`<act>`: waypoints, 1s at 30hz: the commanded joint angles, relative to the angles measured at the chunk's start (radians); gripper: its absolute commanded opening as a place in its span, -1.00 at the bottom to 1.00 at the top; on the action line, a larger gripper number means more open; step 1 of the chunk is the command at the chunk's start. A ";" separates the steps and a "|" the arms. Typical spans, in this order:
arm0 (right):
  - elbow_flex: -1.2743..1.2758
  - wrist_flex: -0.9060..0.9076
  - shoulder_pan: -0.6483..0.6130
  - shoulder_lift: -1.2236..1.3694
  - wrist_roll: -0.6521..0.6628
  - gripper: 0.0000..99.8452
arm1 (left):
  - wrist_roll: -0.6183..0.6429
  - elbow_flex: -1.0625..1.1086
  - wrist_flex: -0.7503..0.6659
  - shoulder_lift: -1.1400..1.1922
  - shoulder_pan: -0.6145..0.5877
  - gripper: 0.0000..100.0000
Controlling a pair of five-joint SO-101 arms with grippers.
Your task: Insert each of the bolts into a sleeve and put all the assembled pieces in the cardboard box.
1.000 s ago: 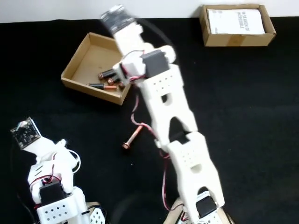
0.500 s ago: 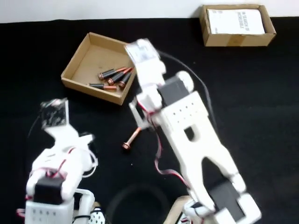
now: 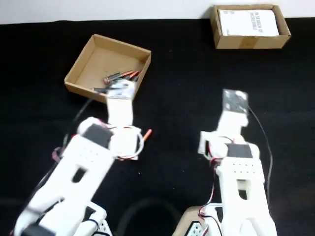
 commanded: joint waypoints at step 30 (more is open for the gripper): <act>0.404 -0.510 0.094 -0.039 -0.011 -0.99 | 0.021 -0.334 -0.195 0.760 0.031 -0.98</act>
